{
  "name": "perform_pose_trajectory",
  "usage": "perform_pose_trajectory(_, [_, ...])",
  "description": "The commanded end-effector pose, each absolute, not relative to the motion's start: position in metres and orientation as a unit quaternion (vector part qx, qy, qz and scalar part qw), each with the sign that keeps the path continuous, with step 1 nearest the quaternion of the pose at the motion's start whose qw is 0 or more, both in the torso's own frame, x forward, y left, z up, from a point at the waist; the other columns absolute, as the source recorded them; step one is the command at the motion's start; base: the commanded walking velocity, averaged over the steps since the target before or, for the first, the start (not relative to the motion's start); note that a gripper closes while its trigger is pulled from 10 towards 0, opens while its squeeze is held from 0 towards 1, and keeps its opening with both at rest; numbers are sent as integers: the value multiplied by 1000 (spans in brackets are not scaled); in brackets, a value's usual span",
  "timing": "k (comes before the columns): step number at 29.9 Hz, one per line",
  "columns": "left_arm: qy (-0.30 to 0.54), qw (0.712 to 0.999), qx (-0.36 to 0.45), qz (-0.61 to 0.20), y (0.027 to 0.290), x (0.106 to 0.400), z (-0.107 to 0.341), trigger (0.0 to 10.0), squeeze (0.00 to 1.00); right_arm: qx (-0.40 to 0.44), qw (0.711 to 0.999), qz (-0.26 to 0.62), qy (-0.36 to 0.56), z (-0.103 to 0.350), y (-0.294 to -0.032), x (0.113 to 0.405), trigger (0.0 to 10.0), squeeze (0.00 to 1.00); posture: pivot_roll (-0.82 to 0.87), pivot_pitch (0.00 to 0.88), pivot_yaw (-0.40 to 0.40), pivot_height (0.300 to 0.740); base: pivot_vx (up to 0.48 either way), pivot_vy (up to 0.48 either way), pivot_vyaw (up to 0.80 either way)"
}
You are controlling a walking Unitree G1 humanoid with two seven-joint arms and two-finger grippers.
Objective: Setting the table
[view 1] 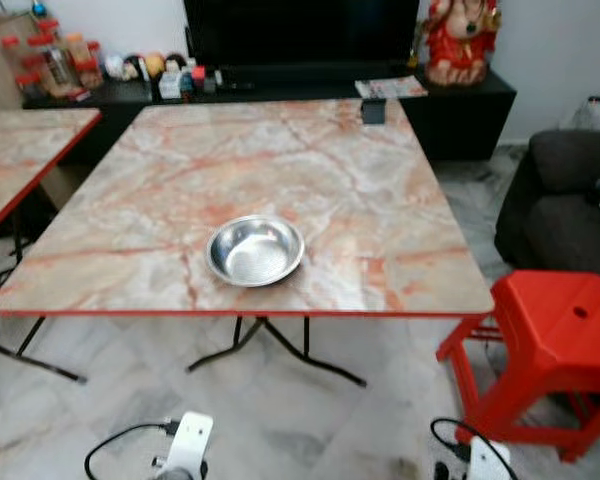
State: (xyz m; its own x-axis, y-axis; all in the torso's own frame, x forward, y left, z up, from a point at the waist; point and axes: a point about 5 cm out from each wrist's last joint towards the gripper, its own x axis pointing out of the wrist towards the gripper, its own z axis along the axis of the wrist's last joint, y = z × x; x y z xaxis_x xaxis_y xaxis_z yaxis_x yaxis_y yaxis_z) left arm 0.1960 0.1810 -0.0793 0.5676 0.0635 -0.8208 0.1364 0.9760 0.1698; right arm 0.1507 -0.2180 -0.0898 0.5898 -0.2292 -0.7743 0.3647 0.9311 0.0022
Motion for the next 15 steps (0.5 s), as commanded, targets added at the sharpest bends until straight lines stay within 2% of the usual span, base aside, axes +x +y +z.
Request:
perform_pose_trajectory(1, [475, 873, 109, -4, 190, 192, -81, 10000, 0, 89, 889, -162, 419, -90, -209, 153, 10000, 0, -117, 0, 34, 740, 0, 390, 0])
perform_pose_trajectory(6, [474, 874, 109, 7, 194, 194, -79, 10000, 0, 101, 888, -175, 413, -90, -210, 155, 10000, 0, -120, 0, 45, 740, 0, 383, 0])
perform_pose_trajectory(10, [471, 875, 108, 12, 195, 195, -78, 10000, 0, 107, 886, -181, 413, -89, -212, 155, 10000, 0, -119, 0, 48, 740, 0, 381, -677])
perform_pose_trajectory(15, [471, 875, 108, 18, 196, 196, -78, 10000, 0, 104, 888, -183, 410, -88, -212, 157, 10000, 0, -118, 0, 51, 740, 0, 379, 0])
